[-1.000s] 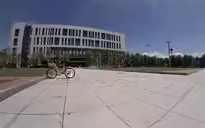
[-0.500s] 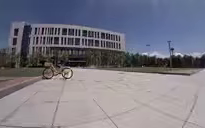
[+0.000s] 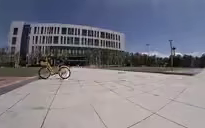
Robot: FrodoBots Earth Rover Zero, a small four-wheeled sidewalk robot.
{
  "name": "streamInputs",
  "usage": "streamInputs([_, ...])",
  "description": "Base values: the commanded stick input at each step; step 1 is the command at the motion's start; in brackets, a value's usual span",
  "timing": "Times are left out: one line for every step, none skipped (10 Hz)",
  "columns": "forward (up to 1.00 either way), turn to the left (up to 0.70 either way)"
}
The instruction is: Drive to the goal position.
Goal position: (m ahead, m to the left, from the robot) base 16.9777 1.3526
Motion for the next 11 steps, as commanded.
streamInputs([0.54, 0.0])
streamInputs([0.54, 0.0])
streamInputs([0.52, 0.0])
streamInputs([0.49, 0.0])
streamInputs([0.48, 0.0])
streamInputs([0.45, 0.0])
streamInputs([0.45, 0.0])
streamInputs([0.45, 0.0])
streamInputs([0.45, 0.0])
streamInputs([0.45, 0.0])
streamInputs([0.44, 0.0])
